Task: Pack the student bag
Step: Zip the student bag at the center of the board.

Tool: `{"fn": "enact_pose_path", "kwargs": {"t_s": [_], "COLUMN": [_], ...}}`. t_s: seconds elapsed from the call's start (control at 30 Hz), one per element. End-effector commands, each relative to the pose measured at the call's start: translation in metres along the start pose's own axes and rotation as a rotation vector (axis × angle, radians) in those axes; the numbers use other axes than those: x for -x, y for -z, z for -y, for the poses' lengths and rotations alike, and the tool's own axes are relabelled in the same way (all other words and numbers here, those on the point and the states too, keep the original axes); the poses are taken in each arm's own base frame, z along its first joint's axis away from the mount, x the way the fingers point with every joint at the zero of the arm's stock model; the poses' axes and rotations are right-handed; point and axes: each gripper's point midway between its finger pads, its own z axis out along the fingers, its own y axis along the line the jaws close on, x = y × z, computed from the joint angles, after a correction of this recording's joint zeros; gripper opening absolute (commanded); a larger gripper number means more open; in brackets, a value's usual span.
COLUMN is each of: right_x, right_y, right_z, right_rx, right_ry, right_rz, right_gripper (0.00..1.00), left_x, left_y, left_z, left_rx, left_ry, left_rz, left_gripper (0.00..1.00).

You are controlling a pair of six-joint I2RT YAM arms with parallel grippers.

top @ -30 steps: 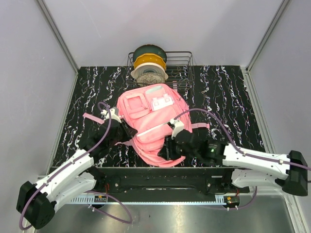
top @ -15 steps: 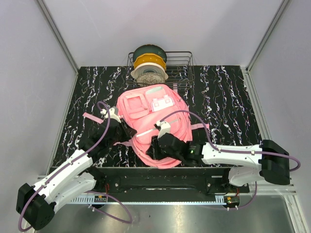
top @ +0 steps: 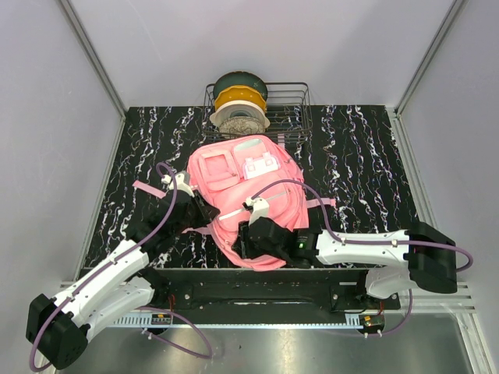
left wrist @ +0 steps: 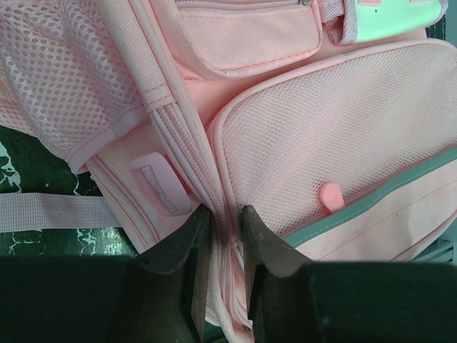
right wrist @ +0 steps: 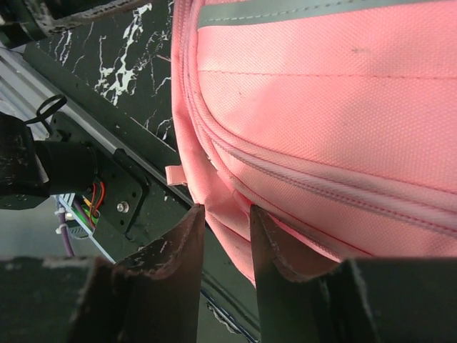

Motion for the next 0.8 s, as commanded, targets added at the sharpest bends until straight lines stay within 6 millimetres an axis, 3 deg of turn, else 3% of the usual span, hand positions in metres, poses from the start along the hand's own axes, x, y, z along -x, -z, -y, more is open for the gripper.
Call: {"fn": "enact_pose_path", "kwargs": {"t_s": [0.0, 0.17, 0.4, 0.7, 0.77], "right_x": [0.021, 0.022, 0.024, 0.025, 0.029], "right_y": [-0.003, 0.000, -0.017, -0.032, -0.033], "right_z": [0.019, 0.028, 0.009, 0.021, 0.011], "right_rx": [-0.134, -0.154, -0.065, -0.125, -0.072], "right_ry": [-0.007, -0.057, -0.012, -0.082, -0.096], "right_rz": [0.091, 0.123, 0.138, 0.190, 0.207], "right_gripper": [0.38, 0.41, 0.44, 0.39, 0.40], "left_x": [0.025, 0.026, 0.027, 0.027, 0.025], "left_y": [0.013, 0.014, 0.013, 0.013, 0.012], "left_z": [0.039, 0.040, 0.042, 0.042, 0.041], "left_rx": [-0.145, -0.143, -0.152, -0.157, -0.155], "left_ry": [-0.019, -0.021, -0.019, -0.018, -0.013], "left_rz": [0.061, 0.062, 0.064, 0.064, 0.061], "left_gripper": [0.02, 0.02, 0.02, 0.01, 0.01]}}
